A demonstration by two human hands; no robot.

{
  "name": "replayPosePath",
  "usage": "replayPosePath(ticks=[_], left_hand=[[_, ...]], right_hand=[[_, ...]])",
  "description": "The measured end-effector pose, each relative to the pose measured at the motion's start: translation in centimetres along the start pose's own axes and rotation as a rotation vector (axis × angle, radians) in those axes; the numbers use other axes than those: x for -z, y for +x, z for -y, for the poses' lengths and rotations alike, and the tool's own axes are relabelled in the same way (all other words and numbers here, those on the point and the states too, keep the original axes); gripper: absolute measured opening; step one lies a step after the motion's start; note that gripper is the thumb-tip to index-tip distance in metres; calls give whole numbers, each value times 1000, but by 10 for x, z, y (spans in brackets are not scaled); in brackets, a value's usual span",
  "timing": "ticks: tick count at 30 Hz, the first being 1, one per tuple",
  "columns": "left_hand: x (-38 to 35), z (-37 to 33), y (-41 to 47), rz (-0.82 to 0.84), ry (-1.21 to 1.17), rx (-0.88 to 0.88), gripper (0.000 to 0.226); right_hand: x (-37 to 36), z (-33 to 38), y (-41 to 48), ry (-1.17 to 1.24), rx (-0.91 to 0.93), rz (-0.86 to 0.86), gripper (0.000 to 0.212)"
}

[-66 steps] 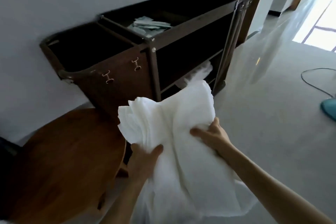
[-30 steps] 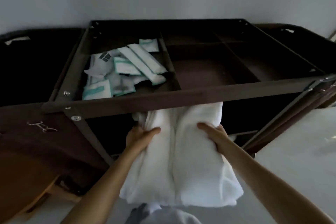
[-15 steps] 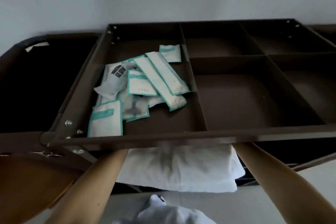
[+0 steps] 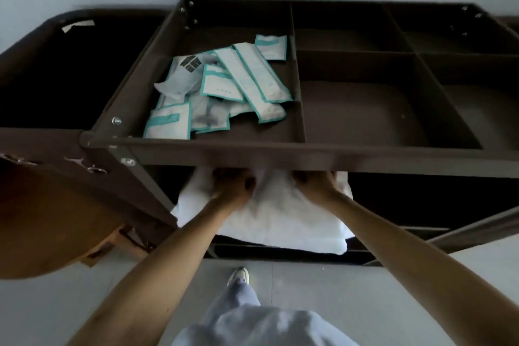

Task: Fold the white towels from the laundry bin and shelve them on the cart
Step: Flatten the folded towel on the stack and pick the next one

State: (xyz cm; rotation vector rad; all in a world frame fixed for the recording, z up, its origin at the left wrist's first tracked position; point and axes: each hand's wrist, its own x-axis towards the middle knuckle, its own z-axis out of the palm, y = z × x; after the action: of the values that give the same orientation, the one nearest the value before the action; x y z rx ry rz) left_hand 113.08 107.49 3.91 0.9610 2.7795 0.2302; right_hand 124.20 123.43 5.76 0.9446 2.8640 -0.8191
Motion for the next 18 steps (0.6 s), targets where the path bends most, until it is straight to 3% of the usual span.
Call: replayPosePath(ticks=[3, 7, 12, 18], left_hand=[[-6, -2, -16, 18, -65, -2, 56], [-15, -6, -38, 71, -58, 32, 55], [-27, -9, -54, 39, -15, 36, 50], [-47, -9, -81, -231, -59, -64, 48]], right_hand=[[0, -2, -14, -119, 72, 41, 53], [-3, -5, -34, -126, 194, 37, 42], [-11, -17, -44, -212, 190, 93, 51], [-28, -32, -65, -259, 233, 11, 73]])
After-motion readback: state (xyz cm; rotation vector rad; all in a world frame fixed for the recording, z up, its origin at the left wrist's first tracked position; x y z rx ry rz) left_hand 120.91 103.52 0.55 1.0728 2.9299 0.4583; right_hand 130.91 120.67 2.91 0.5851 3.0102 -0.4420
